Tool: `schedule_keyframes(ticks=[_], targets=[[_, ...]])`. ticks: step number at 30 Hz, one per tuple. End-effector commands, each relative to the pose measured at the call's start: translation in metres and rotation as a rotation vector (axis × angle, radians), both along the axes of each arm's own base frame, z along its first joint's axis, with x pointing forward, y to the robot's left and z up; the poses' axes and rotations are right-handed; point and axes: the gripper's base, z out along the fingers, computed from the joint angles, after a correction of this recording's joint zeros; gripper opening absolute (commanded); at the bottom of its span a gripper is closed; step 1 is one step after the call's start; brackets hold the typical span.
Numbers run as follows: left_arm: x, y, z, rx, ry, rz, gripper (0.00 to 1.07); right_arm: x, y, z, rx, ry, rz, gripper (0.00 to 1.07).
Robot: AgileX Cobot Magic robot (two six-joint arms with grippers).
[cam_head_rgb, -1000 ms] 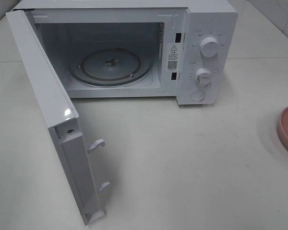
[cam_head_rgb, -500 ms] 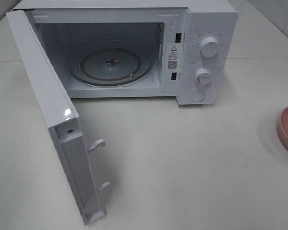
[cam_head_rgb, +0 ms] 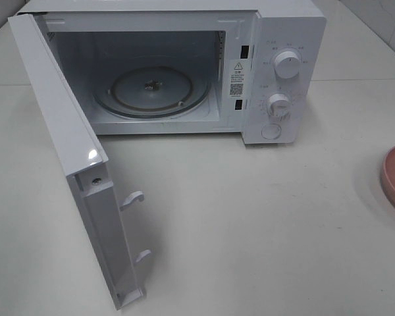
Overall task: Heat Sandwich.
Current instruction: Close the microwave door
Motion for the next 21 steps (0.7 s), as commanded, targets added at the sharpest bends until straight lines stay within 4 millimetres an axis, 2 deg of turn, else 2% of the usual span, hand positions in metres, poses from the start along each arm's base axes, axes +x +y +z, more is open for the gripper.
schedule_keyframes(ticks=[1, 21], targets=[[-0.0031, -0.0005, 0.0001, -0.004, -0.031, -0.001, 1.01, -0.0033, 0.0, -0.0005, 0.006, -0.031, -0.006, 0.76], [-0.0031, -0.0005, 0.0001, -0.004, -0.031, -0.001, 1.01, -0.0033, 0.0, -0.0005, 0.007, -0.031, -0.006, 0.76]])
